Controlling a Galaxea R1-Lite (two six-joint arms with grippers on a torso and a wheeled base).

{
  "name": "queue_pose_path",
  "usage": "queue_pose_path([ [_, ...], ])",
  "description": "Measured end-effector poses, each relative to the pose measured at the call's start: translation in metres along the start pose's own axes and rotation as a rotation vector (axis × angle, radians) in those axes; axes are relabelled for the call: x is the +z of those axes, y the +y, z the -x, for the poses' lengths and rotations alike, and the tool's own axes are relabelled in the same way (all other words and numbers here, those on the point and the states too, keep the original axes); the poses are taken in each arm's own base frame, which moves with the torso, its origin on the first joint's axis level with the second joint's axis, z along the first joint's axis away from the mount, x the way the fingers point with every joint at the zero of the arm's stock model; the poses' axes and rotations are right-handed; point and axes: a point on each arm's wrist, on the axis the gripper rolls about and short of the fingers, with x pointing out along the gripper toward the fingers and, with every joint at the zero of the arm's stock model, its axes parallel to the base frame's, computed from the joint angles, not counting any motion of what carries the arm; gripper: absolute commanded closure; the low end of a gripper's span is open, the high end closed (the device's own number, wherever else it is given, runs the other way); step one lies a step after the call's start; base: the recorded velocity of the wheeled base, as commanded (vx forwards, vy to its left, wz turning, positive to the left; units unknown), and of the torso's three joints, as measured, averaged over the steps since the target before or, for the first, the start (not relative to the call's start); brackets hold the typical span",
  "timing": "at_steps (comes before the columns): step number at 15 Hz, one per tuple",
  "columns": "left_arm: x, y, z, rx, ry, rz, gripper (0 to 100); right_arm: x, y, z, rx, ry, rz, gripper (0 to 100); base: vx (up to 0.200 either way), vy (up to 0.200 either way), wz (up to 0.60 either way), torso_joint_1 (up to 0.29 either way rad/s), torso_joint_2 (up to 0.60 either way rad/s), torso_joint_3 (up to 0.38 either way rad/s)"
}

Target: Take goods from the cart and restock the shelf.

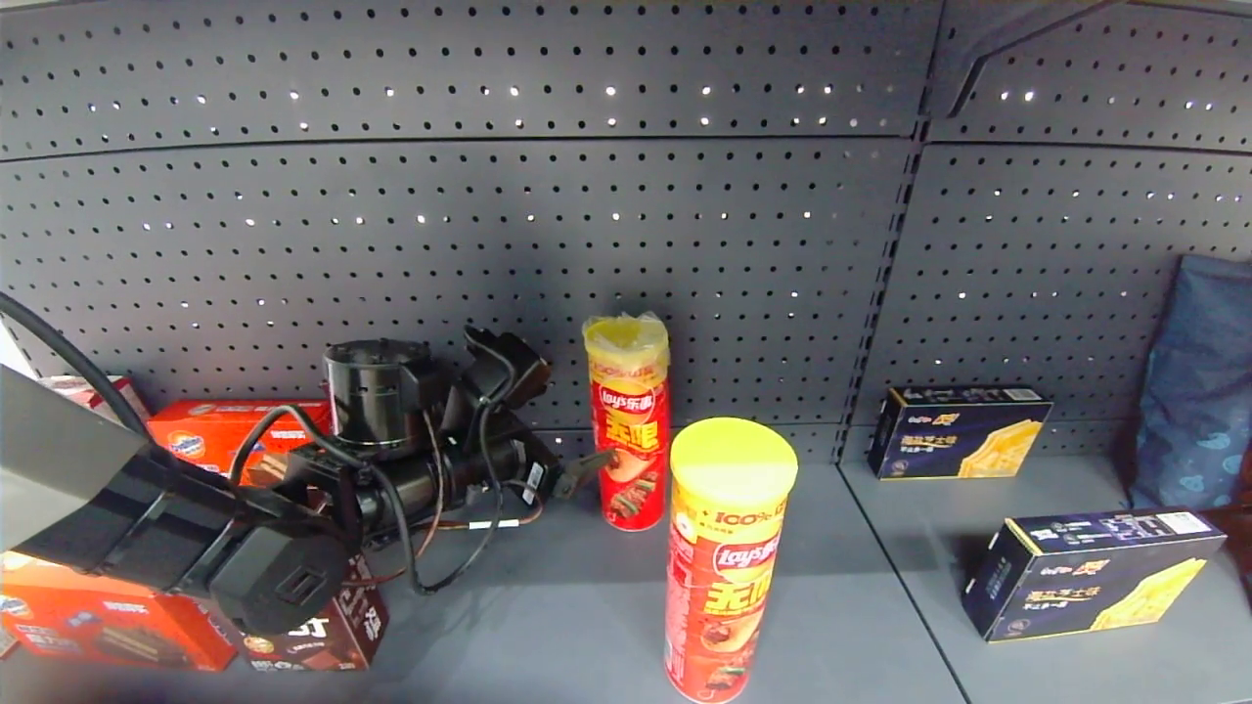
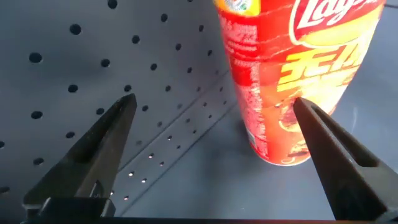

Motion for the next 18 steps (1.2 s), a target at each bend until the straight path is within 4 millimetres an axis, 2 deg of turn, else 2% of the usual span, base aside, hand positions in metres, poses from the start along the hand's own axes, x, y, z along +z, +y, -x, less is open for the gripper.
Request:
queue_pose_path([
  [4,0.007,-0.003,0.010,-0.025,0.039,0.017,0,0.000,0.000,0.000,0.000,0.000,0.000,0,0.000,0.000,0.00,0.000,0.00,0.000],
  [9,0.033,-0.011,0.037,-0.086,0.068,0.033,0,0.000,0.000,0.000,0.000,0.000,0.000,0,0.000,0.000,0.00,0.000,0.00,0.000],
  [14,0.061,-0.012,0.074,-0.079,0.045,0.029,0,0.000,0.000,0.000,0.000,0.000,0.000,0,0.000,0.000,0.00,0.000,0.00,0.000],
  [18,0.079,-0.013,0.123,0.039,0.069,0.023,0,0.000,0.000,0.000,0.000,0.000,0.000,0,0.000,0.000,0.00,0.000,0.00,0.000],
])
